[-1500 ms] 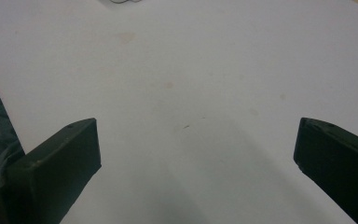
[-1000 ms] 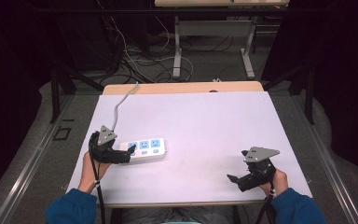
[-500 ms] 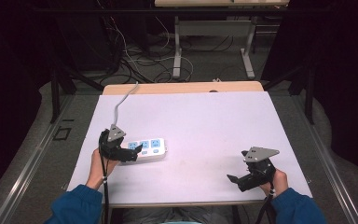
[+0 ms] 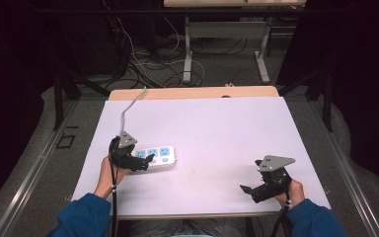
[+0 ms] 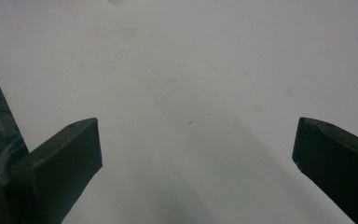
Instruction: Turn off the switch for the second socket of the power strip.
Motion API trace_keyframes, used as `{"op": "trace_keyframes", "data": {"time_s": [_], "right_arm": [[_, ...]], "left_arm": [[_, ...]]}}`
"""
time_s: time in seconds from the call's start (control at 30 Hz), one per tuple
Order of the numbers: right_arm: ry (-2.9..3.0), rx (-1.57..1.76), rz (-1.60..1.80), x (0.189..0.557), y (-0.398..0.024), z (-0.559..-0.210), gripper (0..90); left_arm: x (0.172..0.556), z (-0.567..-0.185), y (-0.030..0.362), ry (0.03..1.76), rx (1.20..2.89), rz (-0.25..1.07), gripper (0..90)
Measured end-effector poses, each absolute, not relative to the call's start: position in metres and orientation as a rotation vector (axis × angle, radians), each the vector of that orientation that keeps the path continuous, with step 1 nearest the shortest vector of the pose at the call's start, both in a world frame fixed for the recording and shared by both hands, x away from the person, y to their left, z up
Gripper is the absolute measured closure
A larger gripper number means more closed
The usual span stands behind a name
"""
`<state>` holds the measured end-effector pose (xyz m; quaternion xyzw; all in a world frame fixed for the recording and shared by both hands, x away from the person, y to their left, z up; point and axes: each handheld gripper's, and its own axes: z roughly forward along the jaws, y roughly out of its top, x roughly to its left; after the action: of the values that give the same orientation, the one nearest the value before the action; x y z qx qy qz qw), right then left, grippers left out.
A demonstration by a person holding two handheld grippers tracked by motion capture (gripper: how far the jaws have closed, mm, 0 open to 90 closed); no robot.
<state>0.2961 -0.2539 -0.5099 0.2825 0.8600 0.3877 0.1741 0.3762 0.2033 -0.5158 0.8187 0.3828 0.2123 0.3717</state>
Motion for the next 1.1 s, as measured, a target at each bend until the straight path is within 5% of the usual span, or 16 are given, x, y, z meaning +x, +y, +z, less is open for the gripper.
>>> {"op": "trace_keyframes", "data": {"time_s": [0.33, 0.47, 0.63, 0.8, 1.1], "right_arm": [[2.452, 0.807, 1.090, 0.2961, -0.2531, -0.5102, 0.9], [2.452, 0.807, 1.088, 0.2957, -0.2530, -0.5101, 0.9], [2.452, 0.801, 1.085, 0.2966, -0.2530, -0.5102, 0.9], [2.447, 0.791, 1.082, 0.2963, -0.2524, -0.5105, 0.9], [2.448, 0.790, 1.073, 0.2957, -0.2516, -0.5110, 0.9]], "left_arm": [[0.3763, -0.5195, 0.1998, 0.976, 2.140, 0.514, 0.0], [0.3757, -0.5208, 0.1983, 0.989, 2.148, 0.515, 7.4], [0.3737, -0.5218, 0.1957, 0.986, 2.157, 0.507, 26.2], [0.3705, -0.5215, 0.1945, 0.933, 2.158, 0.490, 54.9], [0.3674, -0.5209, 0.1969, 0.881, 2.141, 0.477, 83.2]]}}
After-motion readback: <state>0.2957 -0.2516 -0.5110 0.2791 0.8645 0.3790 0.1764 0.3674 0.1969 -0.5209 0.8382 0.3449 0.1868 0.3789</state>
